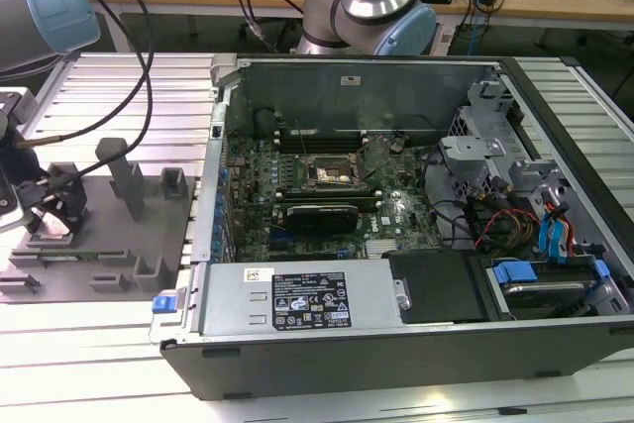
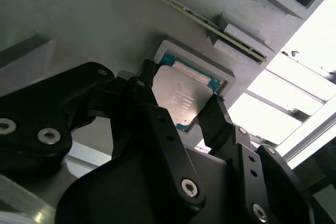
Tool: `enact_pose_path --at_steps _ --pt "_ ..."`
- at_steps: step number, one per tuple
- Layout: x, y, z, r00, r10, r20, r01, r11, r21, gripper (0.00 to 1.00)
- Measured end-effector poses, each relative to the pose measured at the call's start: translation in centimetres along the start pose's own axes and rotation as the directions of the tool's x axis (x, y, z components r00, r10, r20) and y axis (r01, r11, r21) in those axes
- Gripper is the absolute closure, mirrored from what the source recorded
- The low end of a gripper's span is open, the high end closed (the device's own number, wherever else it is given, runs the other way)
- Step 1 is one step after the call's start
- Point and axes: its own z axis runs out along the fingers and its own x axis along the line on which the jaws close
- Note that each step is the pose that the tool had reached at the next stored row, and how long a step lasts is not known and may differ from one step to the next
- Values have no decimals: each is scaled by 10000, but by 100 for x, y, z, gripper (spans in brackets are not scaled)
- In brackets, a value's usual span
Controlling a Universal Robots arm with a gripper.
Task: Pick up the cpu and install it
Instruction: 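Pick up the cpu and move it towards the insertion slot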
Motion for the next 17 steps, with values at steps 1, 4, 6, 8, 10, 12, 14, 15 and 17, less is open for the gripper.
enact_pose_path --at_steps 1,4,6,8,10,12,14,15,17 --pt "0 0 0 10000 0 0 0 10000 -1 40" --pt "0 1 0 10000 1 0 -1 10000 -5 40" --pt "0 0 0 10000 1 0 -1 10000 -7 46" --pt "0 0 0 10000 1 0 -1 10000 -9 46" --pt "0 0 0 10000 2 0 -2 10000 -12 46" --pt "-1 1 -30 10000 1 2 -1 10000 -13 46" --pt "-5 6 -133 10000 1 0 -1 10000 -12 46" --pt "-5 8 -156 10000 1 0 -1 10000 -12 46" --pt "-8 11 -232 10000 1 0 -1 10000 -13 46"
